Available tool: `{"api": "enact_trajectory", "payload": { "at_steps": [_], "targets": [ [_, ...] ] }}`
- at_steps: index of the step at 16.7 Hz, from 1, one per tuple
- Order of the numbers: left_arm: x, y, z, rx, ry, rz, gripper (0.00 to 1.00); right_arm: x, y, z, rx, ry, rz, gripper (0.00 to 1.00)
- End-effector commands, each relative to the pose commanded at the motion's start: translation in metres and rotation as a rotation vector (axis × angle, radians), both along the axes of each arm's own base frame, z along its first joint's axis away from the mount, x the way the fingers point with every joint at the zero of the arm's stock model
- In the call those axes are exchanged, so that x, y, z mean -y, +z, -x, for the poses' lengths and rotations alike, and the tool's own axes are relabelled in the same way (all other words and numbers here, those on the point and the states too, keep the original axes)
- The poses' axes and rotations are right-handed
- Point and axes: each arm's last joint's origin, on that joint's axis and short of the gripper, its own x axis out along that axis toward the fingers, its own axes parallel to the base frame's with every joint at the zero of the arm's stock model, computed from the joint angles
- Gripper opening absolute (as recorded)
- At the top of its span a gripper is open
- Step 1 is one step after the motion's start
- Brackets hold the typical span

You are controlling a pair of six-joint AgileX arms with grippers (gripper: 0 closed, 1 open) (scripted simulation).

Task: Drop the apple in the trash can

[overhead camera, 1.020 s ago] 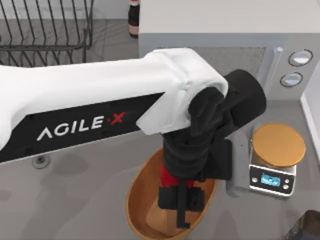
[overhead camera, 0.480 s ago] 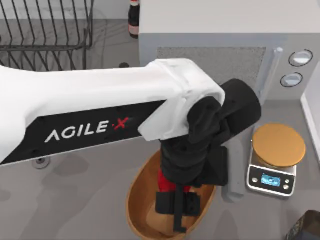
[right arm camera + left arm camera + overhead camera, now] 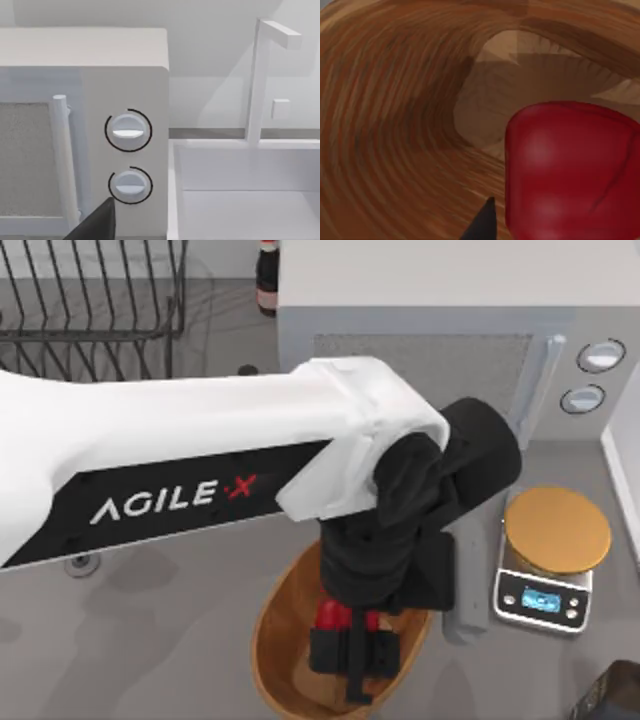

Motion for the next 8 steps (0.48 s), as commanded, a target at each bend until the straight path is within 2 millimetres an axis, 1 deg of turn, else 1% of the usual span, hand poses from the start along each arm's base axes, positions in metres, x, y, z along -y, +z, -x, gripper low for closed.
{"api": "enact_trajectory", "payload": {
  "at_steps": [2, 3, 8],
  "targets": [
    [0.0, 0.0, 0.0, 0.0, 0.0, 0.0, 0.98, 0.0, 0.0, 0.0, 0.0, 0.0, 0.0, 1.0],
    [0.0, 0.0, 0.0, 0.0, 0.0, 0.0, 1.0, 0.0, 0.0, 0.0, 0.0, 0.0, 0.0, 1.0],
    [0.0, 0.0, 0.0, 0.0, 0.0, 0.0, 1.0, 0.0, 0.0, 0.0, 0.0, 0.0, 0.0, 1.0]
  ]
}}
